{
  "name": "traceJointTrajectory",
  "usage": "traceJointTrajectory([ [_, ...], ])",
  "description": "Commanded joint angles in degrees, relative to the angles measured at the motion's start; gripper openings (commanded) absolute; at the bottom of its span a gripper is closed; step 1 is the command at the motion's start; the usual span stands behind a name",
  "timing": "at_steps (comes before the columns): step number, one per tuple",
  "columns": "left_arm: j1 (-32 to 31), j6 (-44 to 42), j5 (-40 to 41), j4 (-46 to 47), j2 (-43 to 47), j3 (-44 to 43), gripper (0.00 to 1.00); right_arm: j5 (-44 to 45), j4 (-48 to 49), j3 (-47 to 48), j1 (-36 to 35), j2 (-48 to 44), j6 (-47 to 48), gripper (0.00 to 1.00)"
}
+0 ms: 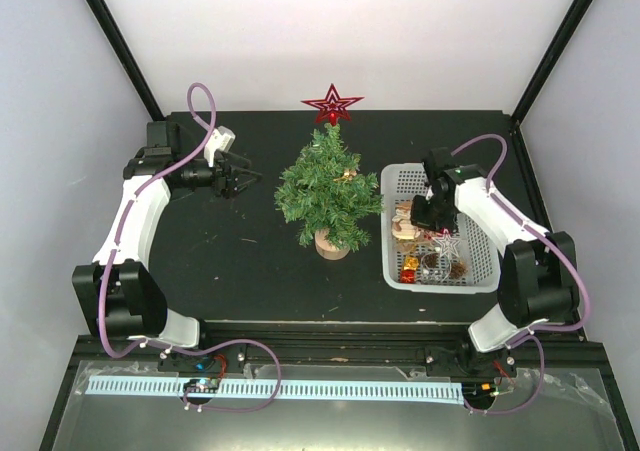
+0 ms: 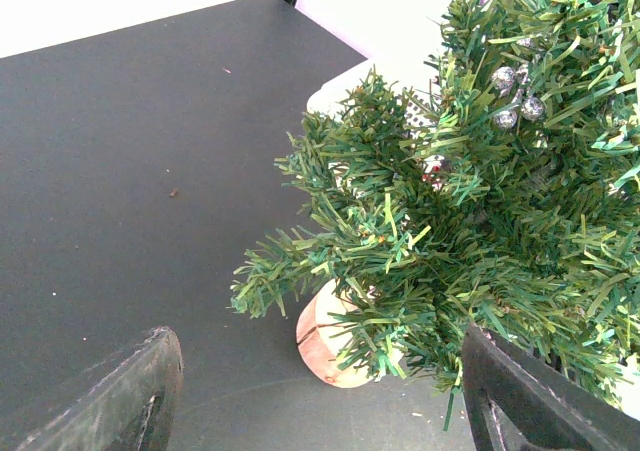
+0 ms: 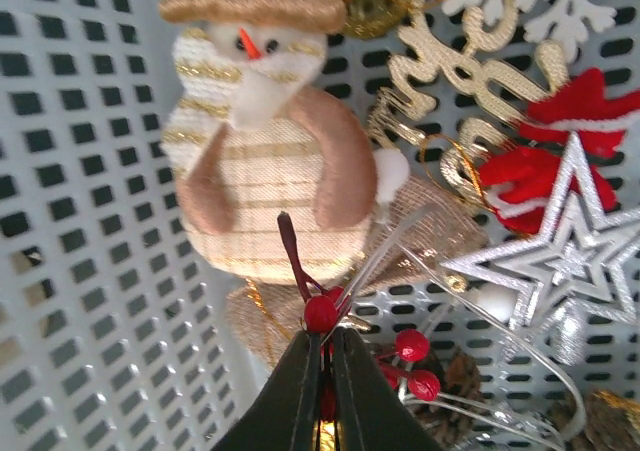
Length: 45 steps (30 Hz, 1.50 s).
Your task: Decorate the small christmas tree
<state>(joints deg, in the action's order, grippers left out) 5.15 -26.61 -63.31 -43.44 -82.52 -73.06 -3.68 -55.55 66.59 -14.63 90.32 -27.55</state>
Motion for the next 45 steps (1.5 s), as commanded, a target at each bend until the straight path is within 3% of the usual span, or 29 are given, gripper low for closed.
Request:
traceJointTrajectory([
  [1,-0.23,-0.08,-1.11,1.11,-0.11,-0.29,0.77,-5.34,4.68,1.09,0.84,-1.75,-1.17,0.05],
  [9,-0.24,0.55,-0.90,1.65,-0.10,-0.16,0.77,-7.32,8.95,0.15,1.75,-2.52,-2.48,0.06],
  [15,-0.29,-0.32,-0.75,1.03,-0.14,-0.16,0.77,4.52,-2.46,5.31,1.07,0.64,1.74,0.05],
  [24,-0.31,-0.52,-1.67,2.08,-1.16,-0.51,0.77,3.99,-10.46,-0.63,0.33,-2.41,1.72,0.05],
  [34,-0.24,-2.26,-2.43,2.12,-2.99,-0.68,0.77,10.44,-18.38,3.53,0.25,-2.95,1.40,0.04],
  [42,-0.25,-3.47,-3.88,1.12,-3.30,-1.05,0.77,-18.11,-12.36,0.21,-1.25,-1.70,4.55,0.01],
  [45,-0.24,-4.98,-3.84,-0.34,-3.35,-1.46,0.77,-22.34,-10.98,-0.21,-1.27,-2.96,4.10,0.01],
])
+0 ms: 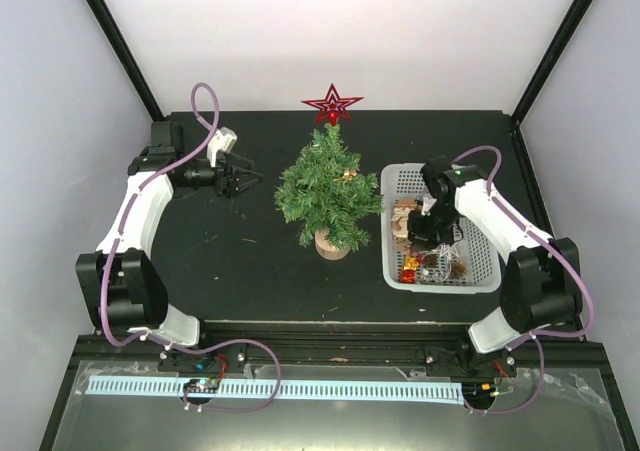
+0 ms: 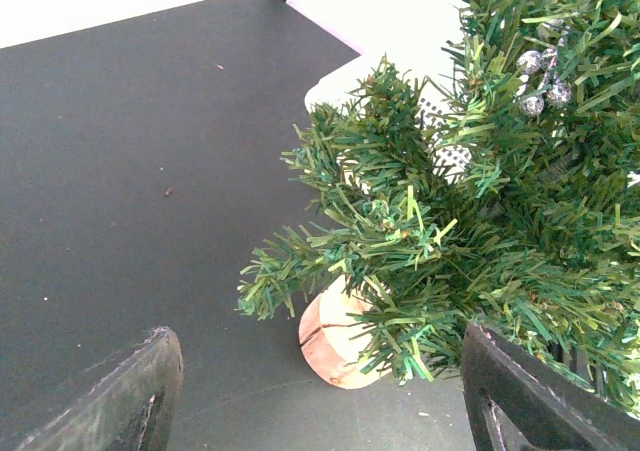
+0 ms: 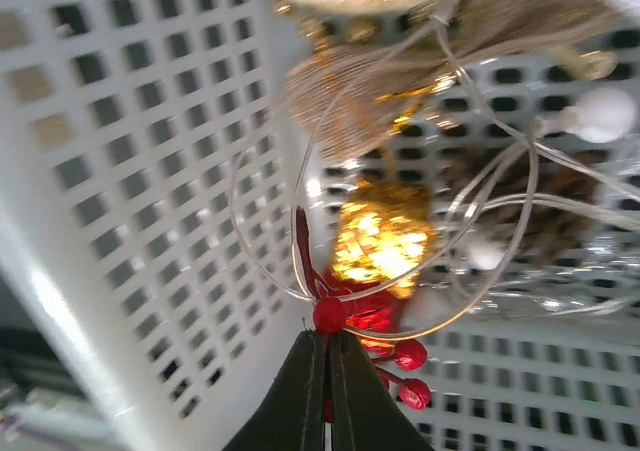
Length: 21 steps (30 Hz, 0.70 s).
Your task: Decorate the small christmas tree
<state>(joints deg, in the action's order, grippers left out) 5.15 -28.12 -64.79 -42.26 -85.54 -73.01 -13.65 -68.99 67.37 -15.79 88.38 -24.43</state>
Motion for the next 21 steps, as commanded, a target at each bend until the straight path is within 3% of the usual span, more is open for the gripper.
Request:
traceJointTrajectory([
  [1,-0.25,-3.66,-2.42,-1.70,-0.31,-1.59,0.77,-14.05,2.70,-0.89,-0.12,-1.47,0.97,0.01],
  [5,-0.22,-7.90,-4.39,-5.29,0.01,-2.10,0.77,-15.51,2.72,-1.67,-0.09,-4.04,-1.63,0.01],
  [11,-0.42,-34.78,-10.78,-29.95,0.81,-7.20,0.77,-22.04,4.40,-2.92,0.03,-6.57,-5.04,0.03],
  [16,-0.73,-52.17,-11.93,-46.24,1.98,-9.61,0.77,-19.17,3.13,-0.80,1.03,-7.76,-7.56,0.01],
  [19,-0.94,-52.50,-11.33,-46.34,4.21,-8.68,0.77,-10.34,-1.94,5.00,1.30,-9.20,-7.28,0.01],
  [21,-0.96,-51.27,-10.85,-45.14,5.82,-8.04,0.77,-9.23,-2.50,6.16,1.55,-10.67,-6.61,0.02],
])
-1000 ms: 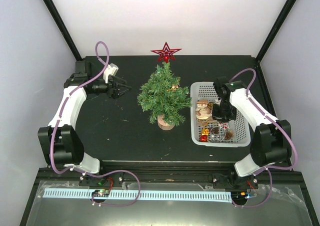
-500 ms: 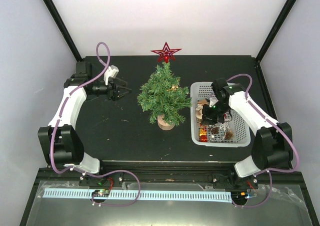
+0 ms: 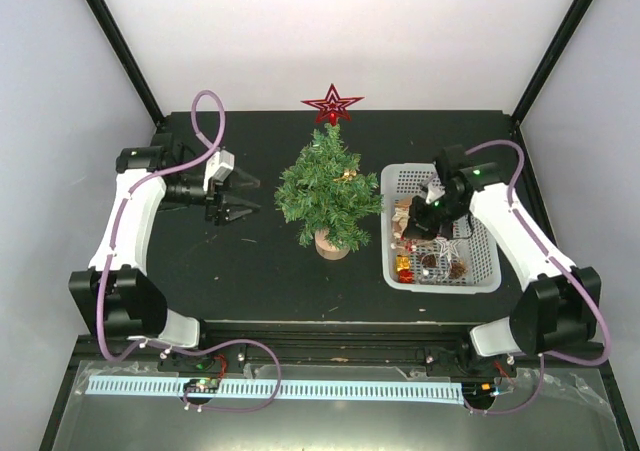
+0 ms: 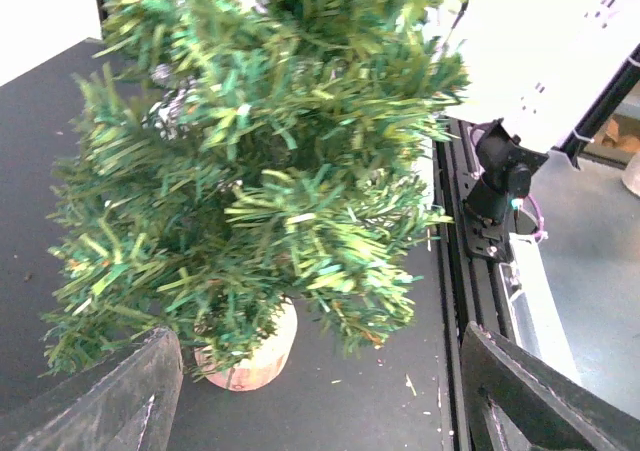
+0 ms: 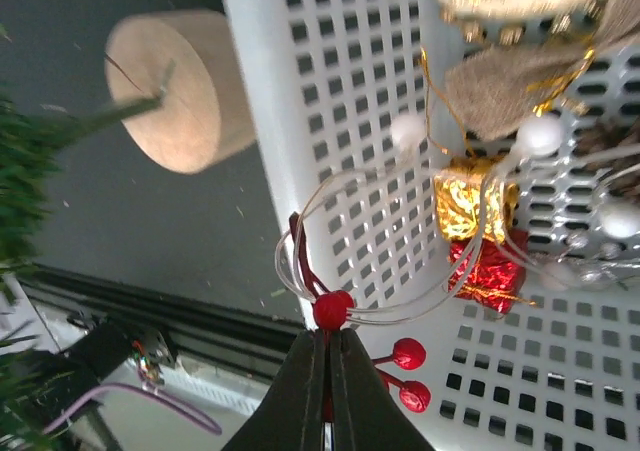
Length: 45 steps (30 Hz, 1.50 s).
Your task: Decorate the small christmas tree
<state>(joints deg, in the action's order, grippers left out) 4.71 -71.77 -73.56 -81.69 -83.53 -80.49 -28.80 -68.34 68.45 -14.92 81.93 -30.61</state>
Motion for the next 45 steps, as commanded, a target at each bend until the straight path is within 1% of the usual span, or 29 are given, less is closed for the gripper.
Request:
traceJointTrajectory([
  [1,-0.57,-5.85,-1.80,-4.13,4.35,-0.20,0.77,7.37,-4.67,5.34,0.70,-4.04,0.47,0.03],
  [3,-0.61,-1.52,-0.96,-0.14,5.26,0.76,0.77,10.69,-7.10,3.48,0.72,-3.85,1.14,0.02],
  [5,-0.92,1.82,-0.12,2.65,5.68,1.55,0.77,9.02,-5.00,-2.71,0.60,-5.88,0.12,0.02],
  [6,-1.51,1.46,0.10,2.15,5.67,1.69,0.77,6.16,-3.76,-5.15,0.71,-6.69,-0.14,0.01],
  [9,-4.03,-9.33,0.64,-6.81,5.35,1.37,0.77,-1.07,-3.84,-5.34,0.66,-7.15,0.93,0.01],
  [11,-5.62,-10.52,2.14,-6.44,6.99,2.72,0.76,-3.33,-5.25,-4.74,0.60,-7.67,1.92,0.02],
  [15,-6.42,-7.06,4.21,-0.70,11.13,4.75,0.76,-0.40,-6.73,-8.60,-0.23,-8.22,2.80,0.02],
  [18,-6.52,-6.53,4.27,-0.64,10.50,4.40,0.76,-3.22,-5.71,-10.40,-0.84,-10.35,2.16,0.02],
  [21,-6.90,-6.31,3.70,-0.13,10.49,5.20,0.76,-5.43,-5.65,-9.90,-1.46,-12.92,0.82,0.01],
  [26,-7.87,-5.61,4.06,0.51,10.49,5.35,0.76,-5.88,-7.68,-8.31,-2.13,-16.26,-0.59,0.02],
  [29,-8.63,-4.54,4.43,1.28,10.50,5.28,0.76,-5.42,-7.99,-10.04,-3.23,-17.62,-1.04,0.05],
  [31,-9.19,-4.17,4.52,1.47,10.49,5.20,0.76,-4.96,-7.45,-12.49,-3.84,-18.45,-1.44,0.10],
  [35,-10.24,-3.74,5.18,1.61,10.49,5.27,0.76,-3.00,-7.42,-15.27,-3.98,-19.74,-0.92,0.16],
  [38,-10.64,-3.42,6.02,1.77,10.49,5.26,0.76,0.35,-9.15,-13.81,-3.98,-20.03,-0.33,0.26],
  [39,-10.72,-3.26,6.12,1.96,10.49,5.35,0.76,1.61,-9.92,-12.79,-3.98,-19.86,-0.11,0.28],
  [41,-10.94,-2.88,6.10,2.42,8.91,5.55,0.77,4.90,-11.29,-10.55,-3.99,-19.51,0.09,0.30],
  [45,-11.38,-2.04,5.74,3.17,8.64,5.83,0.77,11.85,-13.68,-5.88,-3.98,-18.52,0.59,0.31],
])
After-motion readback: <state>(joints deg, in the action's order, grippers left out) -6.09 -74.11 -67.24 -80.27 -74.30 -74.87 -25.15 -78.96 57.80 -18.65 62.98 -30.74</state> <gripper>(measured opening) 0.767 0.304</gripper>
